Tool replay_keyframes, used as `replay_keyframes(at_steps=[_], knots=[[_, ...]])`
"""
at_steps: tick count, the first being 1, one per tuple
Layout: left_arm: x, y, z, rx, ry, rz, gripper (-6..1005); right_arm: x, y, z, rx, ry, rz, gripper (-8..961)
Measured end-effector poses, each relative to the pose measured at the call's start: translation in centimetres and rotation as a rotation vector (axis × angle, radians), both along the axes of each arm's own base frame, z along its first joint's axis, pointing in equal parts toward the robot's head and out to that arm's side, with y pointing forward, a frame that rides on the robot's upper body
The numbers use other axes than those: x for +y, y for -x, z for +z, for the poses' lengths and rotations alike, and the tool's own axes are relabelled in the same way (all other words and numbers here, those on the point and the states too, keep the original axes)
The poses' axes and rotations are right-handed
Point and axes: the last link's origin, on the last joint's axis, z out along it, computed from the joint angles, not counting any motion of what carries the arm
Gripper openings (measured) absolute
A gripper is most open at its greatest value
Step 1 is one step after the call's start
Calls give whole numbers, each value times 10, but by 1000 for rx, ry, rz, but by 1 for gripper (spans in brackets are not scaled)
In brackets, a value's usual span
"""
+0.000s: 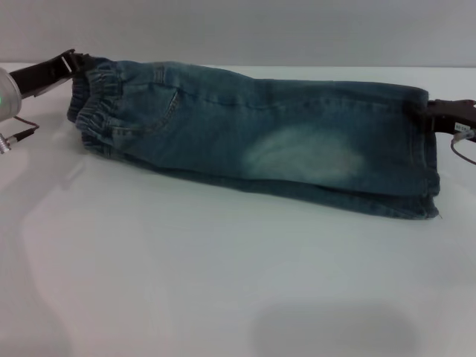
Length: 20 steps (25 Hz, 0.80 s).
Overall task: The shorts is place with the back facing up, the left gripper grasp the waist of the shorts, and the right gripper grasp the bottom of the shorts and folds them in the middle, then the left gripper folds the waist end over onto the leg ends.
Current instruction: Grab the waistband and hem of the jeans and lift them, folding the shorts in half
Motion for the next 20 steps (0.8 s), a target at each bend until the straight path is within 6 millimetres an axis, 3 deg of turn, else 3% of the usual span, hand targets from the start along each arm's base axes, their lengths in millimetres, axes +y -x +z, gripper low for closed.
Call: replay_keyframes(at_steps=[9, 12, 17, 20], knots=[[-2, -2, -2, 42, -35, -88, 194, 0, -3, -2, -27, -4, -13, 207], [-6, -3, 2, 31, -79, -153, 421, -2, -6, -1, -28, -16, -24, 264], [-17, 4, 4, 14, -103, -191, 533, -6, -17, 8, 5, -89, -69, 442], [-26, 10, 3, 23, -96, -213, 600, -10, -23, 17, 39, -160, -75, 442]])
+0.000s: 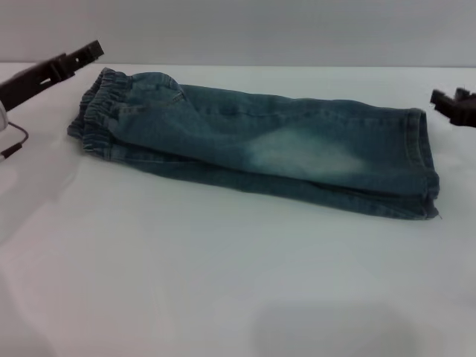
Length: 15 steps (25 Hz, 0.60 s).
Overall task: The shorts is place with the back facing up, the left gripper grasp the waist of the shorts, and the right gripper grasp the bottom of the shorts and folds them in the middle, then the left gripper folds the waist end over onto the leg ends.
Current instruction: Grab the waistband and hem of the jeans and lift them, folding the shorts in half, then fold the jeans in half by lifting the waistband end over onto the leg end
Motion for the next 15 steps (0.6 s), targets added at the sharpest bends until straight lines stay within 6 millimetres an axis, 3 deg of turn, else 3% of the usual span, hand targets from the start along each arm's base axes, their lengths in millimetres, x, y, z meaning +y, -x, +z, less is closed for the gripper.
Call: replay_keyframes(at_steps=[8, 15], knots=[[-15, 14, -10, 22, 24, 5, 840, -6, 1, 4, 24, -40, 45, 440], [-21, 30, -18, 88, 34, 43, 834, -12, 6, 10, 57, -102, 125, 439]])
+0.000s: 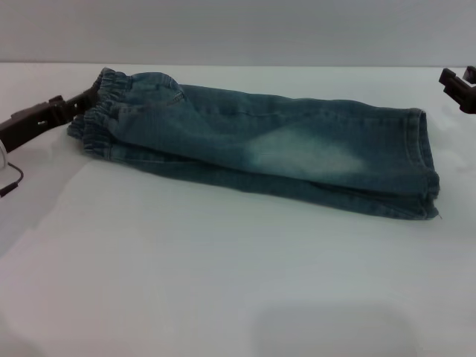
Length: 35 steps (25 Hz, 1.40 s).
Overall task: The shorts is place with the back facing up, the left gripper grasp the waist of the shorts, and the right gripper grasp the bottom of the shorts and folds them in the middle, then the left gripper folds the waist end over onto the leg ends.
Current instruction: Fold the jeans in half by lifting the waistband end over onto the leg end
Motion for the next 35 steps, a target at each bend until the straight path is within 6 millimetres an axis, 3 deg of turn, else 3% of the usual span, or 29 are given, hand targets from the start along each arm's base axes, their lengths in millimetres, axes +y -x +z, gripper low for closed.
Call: replay_keyframes(at_steps=[11, 35], knots=[[-7, 19, -22, 149, 23, 43, 810, -15, 11, 0, 25, 17, 143, 438], [-11, 12, -44, 149, 99, 10, 742, -35, 2, -3, 26, 39, 170, 436]])
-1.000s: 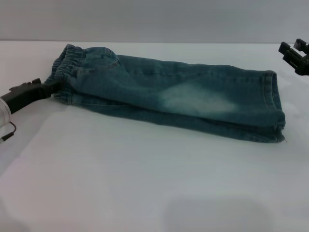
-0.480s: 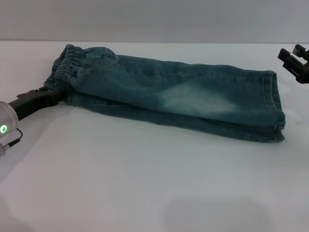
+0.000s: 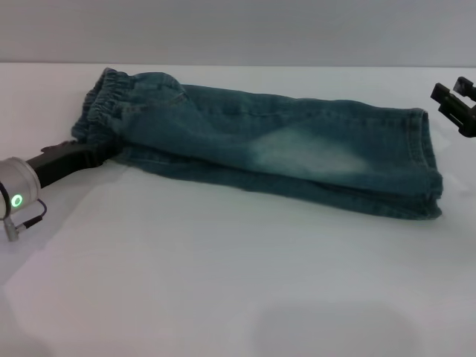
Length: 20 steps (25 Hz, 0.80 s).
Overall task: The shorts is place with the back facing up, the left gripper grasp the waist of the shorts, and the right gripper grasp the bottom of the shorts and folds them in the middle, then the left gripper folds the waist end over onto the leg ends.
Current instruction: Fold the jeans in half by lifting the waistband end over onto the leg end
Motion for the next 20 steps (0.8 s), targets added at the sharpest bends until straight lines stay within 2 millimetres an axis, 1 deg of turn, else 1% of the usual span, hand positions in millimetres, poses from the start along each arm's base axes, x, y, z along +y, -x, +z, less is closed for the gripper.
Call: replay_keyframes(at_steps=[2, 13, 20], knots=[[0, -2, -2, 1, 12, -11, 736, -1, -1, 0, 2, 2, 1, 436], [-6, 1, -5, -23, 23, 2, 538, -6, -4, -1, 3, 2, -8, 436], [-9, 2, -8, -33, 30, 12, 214, -7, -5, 0, 5, -2, -12, 436]])
